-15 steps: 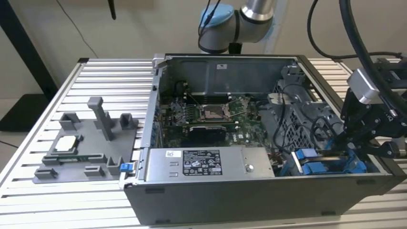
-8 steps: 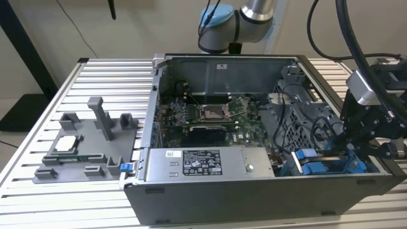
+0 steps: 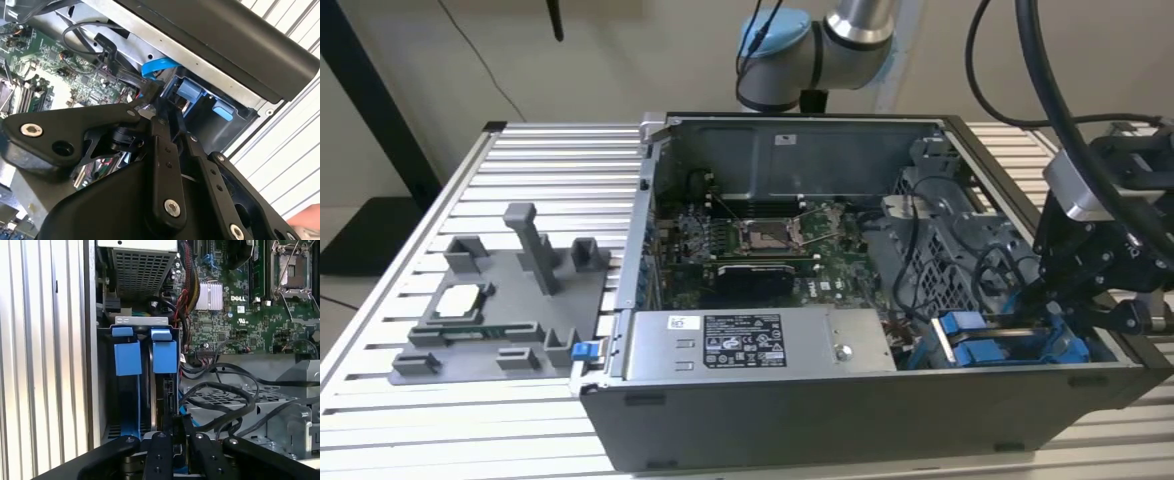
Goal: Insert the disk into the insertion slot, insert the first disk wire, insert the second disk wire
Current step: 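Insert the first disk wire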
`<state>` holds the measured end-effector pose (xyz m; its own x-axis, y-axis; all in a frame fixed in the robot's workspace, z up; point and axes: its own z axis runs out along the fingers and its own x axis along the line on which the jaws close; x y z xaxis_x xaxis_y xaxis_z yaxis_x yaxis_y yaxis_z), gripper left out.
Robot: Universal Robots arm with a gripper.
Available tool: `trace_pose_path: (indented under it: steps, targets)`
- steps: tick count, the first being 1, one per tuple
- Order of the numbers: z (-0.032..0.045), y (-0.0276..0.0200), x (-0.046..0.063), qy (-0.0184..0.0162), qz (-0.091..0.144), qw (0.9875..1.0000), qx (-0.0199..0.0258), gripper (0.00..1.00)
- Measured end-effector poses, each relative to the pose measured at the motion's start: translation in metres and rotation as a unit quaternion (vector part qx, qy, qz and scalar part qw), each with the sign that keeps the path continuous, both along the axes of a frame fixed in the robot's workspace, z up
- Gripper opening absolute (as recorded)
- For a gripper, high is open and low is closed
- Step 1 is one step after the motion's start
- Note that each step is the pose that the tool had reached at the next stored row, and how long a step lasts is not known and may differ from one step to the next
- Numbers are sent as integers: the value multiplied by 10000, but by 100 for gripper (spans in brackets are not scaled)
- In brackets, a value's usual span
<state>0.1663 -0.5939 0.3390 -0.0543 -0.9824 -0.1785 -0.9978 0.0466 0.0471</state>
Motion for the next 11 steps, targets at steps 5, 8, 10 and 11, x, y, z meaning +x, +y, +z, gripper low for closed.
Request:
trace_pose_path:
  steps: [5,8,10,11]
  targets:
    - [-7,0,0,0,-86,10000,0,0]
    - [-8,0,-2,0,-109,9999,1,0]
    - [-11,0,-5,0,-115,9999,1,0]
    - [-11,0,-7,0,-116,9999,-1,0]
